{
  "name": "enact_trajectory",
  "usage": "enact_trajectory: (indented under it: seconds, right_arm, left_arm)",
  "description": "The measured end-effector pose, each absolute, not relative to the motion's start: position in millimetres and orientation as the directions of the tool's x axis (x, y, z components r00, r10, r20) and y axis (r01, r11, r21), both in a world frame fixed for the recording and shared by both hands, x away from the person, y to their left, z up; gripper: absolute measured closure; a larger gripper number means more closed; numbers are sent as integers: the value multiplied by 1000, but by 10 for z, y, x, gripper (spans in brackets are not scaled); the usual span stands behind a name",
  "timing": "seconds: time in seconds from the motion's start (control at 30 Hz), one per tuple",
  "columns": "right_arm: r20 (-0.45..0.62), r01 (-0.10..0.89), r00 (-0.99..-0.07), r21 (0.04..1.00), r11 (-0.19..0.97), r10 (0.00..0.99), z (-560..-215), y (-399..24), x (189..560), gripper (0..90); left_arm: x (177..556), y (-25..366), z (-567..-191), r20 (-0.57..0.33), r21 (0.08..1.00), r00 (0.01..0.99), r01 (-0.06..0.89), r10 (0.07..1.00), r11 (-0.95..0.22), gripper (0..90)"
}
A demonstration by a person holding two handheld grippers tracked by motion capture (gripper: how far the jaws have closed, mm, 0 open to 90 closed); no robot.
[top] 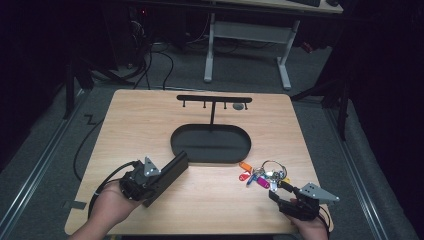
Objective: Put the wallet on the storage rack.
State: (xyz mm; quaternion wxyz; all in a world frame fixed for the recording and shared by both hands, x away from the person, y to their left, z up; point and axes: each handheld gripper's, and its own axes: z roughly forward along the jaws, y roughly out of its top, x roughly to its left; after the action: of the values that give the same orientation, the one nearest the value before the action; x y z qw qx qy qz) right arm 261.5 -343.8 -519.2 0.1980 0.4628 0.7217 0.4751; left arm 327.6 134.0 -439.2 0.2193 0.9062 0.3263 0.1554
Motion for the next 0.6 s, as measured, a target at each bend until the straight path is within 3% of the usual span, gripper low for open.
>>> enact_trajectory:
  seconds: [0.13, 0.6]
  right_arm:
    - [154, 480, -495, 869, 122, 855, -5190, -3436, 2614, 343]
    - [153, 481, -497, 868, 123, 854, -5190, -3444, 2611, 344]
  left_arm:
    - [3329, 1291, -4390, 143, 460, 740, 539, 658, -706, 643]
    - [3386, 1326, -4439, 101, 463, 748, 548, 656, -696, 699]
